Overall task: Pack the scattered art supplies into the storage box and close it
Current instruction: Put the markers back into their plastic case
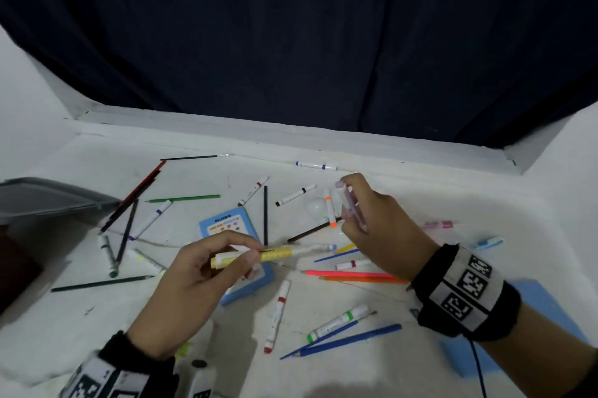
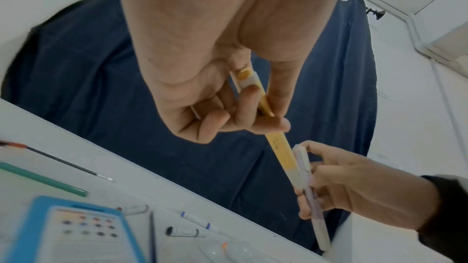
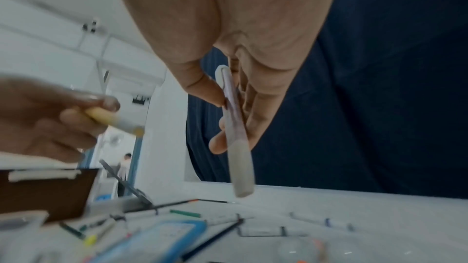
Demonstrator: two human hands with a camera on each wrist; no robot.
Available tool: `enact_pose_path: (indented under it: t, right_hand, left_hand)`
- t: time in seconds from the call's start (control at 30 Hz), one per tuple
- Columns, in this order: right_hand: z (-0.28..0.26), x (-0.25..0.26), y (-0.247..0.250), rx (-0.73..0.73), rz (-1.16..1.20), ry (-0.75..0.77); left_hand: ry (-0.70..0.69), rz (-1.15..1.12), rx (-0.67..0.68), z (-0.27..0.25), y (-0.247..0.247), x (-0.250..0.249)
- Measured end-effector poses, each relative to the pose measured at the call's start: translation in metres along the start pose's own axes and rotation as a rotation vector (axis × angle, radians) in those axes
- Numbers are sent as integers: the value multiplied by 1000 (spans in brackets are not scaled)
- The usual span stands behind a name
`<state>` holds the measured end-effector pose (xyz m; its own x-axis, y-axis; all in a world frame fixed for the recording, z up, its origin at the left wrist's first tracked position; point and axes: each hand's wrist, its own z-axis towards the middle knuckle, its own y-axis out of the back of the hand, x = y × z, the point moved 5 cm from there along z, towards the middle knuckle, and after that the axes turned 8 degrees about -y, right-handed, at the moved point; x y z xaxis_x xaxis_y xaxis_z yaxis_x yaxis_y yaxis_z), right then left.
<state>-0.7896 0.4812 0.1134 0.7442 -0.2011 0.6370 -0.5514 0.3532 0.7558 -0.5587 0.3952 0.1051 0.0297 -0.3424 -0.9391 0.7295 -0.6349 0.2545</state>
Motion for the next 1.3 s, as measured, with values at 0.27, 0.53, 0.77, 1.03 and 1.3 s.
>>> enact_pose_path:
  t: [0.27, 0.53, 0.77, 1.03, 1.3]
  right_hand:
    - [-42, 60, -81, 67, 343, -143]
    - [-56, 111, -148, 2, 425, -251]
    - [-65, 146, -181, -229, 280, -209]
    - [-63, 176, -191, -233, 168, -157]
    - [-67, 164, -194, -192, 499, -335]
  left_hand:
    - [67, 7, 1, -57, 95, 30]
    - [38, 209, 239, -80, 177, 67]
    - [21, 183, 307, -79, 222, 90]
    - [-91, 234, 339, -71, 219, 91]
    - [-91, 191, 358, -72, 214, 97]
